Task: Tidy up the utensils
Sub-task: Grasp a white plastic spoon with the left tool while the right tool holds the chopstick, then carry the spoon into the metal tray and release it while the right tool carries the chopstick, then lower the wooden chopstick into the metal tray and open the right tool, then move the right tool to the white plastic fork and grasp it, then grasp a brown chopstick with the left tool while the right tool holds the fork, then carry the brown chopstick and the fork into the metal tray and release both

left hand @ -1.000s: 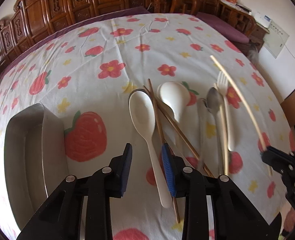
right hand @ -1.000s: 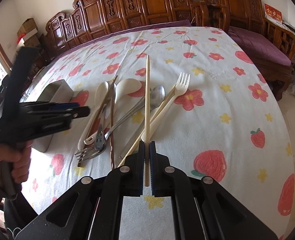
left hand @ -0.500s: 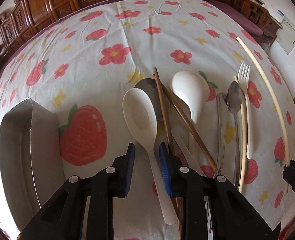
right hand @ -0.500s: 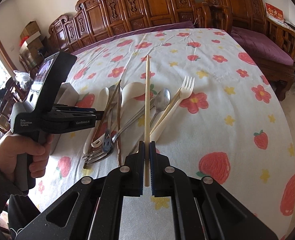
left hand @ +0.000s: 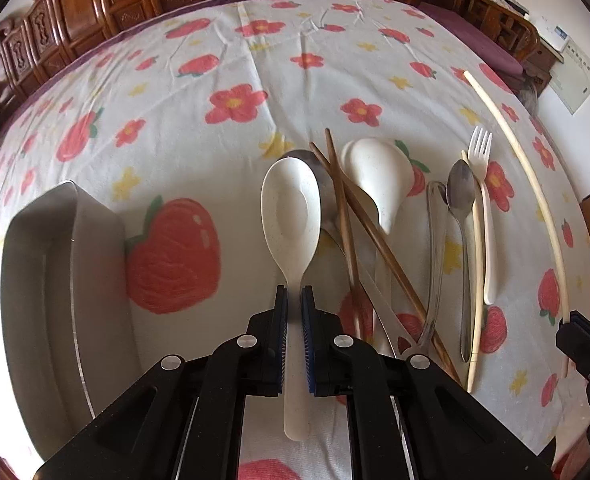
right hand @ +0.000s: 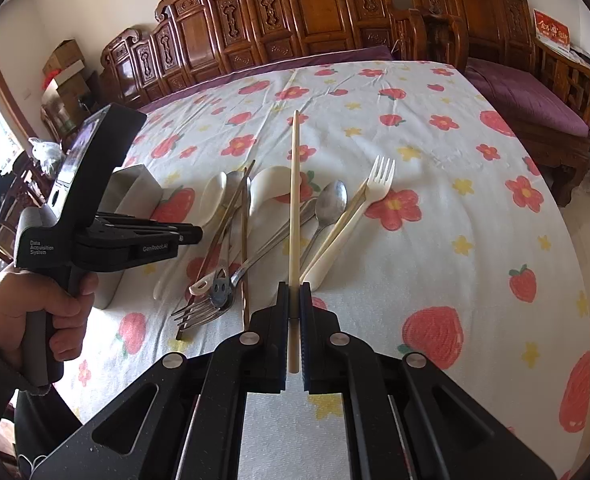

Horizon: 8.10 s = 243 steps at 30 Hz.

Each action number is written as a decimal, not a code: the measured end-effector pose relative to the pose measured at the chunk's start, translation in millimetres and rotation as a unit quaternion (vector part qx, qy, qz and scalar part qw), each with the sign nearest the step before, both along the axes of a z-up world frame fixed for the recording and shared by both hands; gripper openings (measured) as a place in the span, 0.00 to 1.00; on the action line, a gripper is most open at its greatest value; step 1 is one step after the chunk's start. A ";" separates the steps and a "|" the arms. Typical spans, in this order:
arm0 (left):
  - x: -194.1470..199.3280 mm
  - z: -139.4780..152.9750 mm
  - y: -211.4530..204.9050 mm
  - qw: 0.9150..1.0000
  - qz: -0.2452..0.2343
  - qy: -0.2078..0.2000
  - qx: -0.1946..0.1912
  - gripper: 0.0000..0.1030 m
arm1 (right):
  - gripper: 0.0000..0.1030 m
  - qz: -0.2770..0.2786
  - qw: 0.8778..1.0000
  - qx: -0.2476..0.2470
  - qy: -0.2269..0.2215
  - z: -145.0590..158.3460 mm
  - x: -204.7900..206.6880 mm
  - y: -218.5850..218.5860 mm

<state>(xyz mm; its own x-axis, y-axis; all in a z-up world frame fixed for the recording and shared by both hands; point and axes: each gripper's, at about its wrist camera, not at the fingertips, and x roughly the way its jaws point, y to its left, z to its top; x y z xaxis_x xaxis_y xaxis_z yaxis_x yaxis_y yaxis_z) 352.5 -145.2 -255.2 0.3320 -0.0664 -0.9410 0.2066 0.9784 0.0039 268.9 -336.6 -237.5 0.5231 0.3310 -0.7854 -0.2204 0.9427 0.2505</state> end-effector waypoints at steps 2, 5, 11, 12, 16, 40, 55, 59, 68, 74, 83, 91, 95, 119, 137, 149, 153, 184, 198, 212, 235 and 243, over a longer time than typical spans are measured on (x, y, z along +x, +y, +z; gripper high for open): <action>-0.9 6.1 1.7 1.000 0.000 -0.007 0.000 0.06 | 0.06 0.001 1.000 0.002 -0.002 1.7 -0.4 0.6; -4.5 20.5 2.7 1.000 -0.005 -0.024 0.002 0.06 | 0.06 0.001 1.000 0.004 -0.005 4.6 -1.3 2.3; -13.0 48.5 6.0 0.999 -0.016 -0.051 -0.001 0.06 | 0.06 0.008 1.000 0.008 -0.012 11.7 -4.6 10.3; -15.6 54.0 8.1 0.998 -0.018 -0.056 -0.003 0.06 | 0.06 0.010 1.000 0.008 -0.014 13.4 -5.1 11.9; -22.7 68.0 16.1 0.997 -0.021 -0.070 -0.005 0.06 | 0.06 0.015 1.000 0.009 -0.021 20.8 -8.6 19.0; -46.6 85.5 132.8 0.995 0.036 -0.094 0.000 0.06 | 0.06 0.080 0.995 0.011 -0.050 52.3 -23.1 117.6; -43.9 62.8 182.2 0.994 0.076 -0.081 0.005 0.19 | 0.06 0.097 0.994 0.025 -0.033 47.8 -24.8 175.3; -53.4 70.4 189.0 0.993 0.068 -0.098 0.003 0.24 | 0.06 0.103 0.994 0.027 -0.026 43.2 -19.9 192.6; -85.2 103.0 224.9 0.988 0.078 -0.125 -0.036 0.31 | 0.06 0.110 0.993 0.036 -0.006 31.5 -5.3 235.2; -101.5 119.0 246.8 0.985 0.084 -0.144 -0.041 0.33 | 0.06 0.109 0.993 0.039 0.003 25.9 5.1 259.1; -110.4 122.9 253.8 0.984 0.079 -0.154 -0.032 0.33 | 0.07 0.105 0.994 0.031 0.006 20.3 12.5 278.6; -114.9 121.9 246.5 0.985 0.074 -0.154 -0.037 0.34 | 0.30 0.107 0.993 0.044 -0.009 24.9 6.5 261.9; -118.0 122.2 235.8 0.984 0.068 -0.156 -0.044 0.42 | 0.30 0.100 0.994 0.038 -0.026 35.1 1.3 236.6; -120.7 100.1 125.3 0.984 0.005 -0.167 -0.062 0.82 | 0.30 -0.037 0.996 -0.077 -0.015 -13.5 34.4 12.2; -121.8 79.6 73.9 0.987 -0.038 -0.148 -0.050 0.88 | 0.28 -0.090 0.993 -0.046 0.057 -47.7 102.5 -9.5; -114.3 64.9 48.5 0.989 -0.050 -0.137 -0.040 0.88 | 0.13 -0.090 0.990 -0.081 0.071 -47.7 100.6 -16.9; -104.7 56.2 38.8 0.990 -0.053 -0.128 -0.031 0.88 | 0.13 -0.075 0.990 -0.102 0.063 -48.3 104.7 -10.6; -23.8 -7.1 -7.6 0.997 -0.051 -0.050 -0.011 0.33 | 0.08 -0.042 0.995 -0.085 0.024 -15.2 37.6 -19.3; -17.7 -9.3 -1.3 0.999 -0.030 -0.037 -0.008 0.04 | 0.08 -0.038 0.997 -0.063 -0.002 11.5 36.2 -18.8; -45.7 59.7 14.4 0.994 -0.041 -0.100 -0.009 0.04 | 0.08 -0.009 0.997 -0.054 -0.045 52.5 24.5 4.6; -74.6 98.4 101.6 0.990 0.007 -0.138 0.016 0.04 | 0.08 0.050 0.994 -0.058 -0.077 76.3 -1.1 60.5; -72.5 93.8 129.4 0.990 0.026 -0.137 0.019 0.04 | 0.08 0.074 0.992 -0.048 -0.087 85.7 -9.9 80.2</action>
<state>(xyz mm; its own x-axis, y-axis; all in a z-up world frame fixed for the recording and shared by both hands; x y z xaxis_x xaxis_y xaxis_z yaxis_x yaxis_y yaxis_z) 280.1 -15.7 -161.4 0.5767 -0.0085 -0.8169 0.1423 0.9857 0.0902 259.0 -256.4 -151.7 0.6050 0.3420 -0.7190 -0.3895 0.9148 0.1073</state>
